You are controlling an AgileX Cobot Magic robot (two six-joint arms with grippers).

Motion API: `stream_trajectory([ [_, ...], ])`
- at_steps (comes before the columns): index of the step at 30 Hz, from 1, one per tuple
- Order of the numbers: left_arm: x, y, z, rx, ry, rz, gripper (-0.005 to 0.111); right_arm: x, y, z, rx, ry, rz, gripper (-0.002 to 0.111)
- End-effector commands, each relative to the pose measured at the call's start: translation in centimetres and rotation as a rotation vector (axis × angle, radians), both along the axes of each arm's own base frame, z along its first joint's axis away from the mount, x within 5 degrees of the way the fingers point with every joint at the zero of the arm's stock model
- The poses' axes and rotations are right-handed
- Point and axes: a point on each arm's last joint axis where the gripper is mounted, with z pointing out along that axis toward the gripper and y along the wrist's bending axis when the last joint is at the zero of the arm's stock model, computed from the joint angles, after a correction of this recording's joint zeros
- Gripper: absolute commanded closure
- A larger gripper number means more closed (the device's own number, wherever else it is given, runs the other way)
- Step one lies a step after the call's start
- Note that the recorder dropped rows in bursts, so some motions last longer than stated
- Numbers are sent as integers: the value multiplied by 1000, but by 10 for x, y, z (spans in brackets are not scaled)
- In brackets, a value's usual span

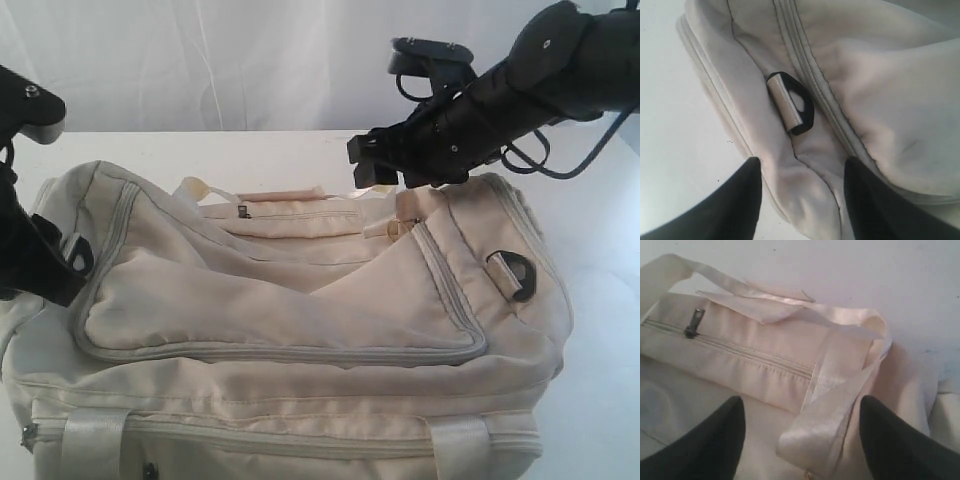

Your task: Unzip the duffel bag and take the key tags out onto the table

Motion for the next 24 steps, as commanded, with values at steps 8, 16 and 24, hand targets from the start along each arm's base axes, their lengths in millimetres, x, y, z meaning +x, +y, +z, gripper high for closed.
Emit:
stream_trajectory([
  [8,-2,-2,2,-33,5,-19,52,4,5,-40,24,225,-8,54],
  [16,-2,-3,2,-27,1,-37,52,9,6,-26,86,128,-69,108],
  [24,1,1,4,22,-31,-20,56,-18,0,56,102,-111,-37,108],
])
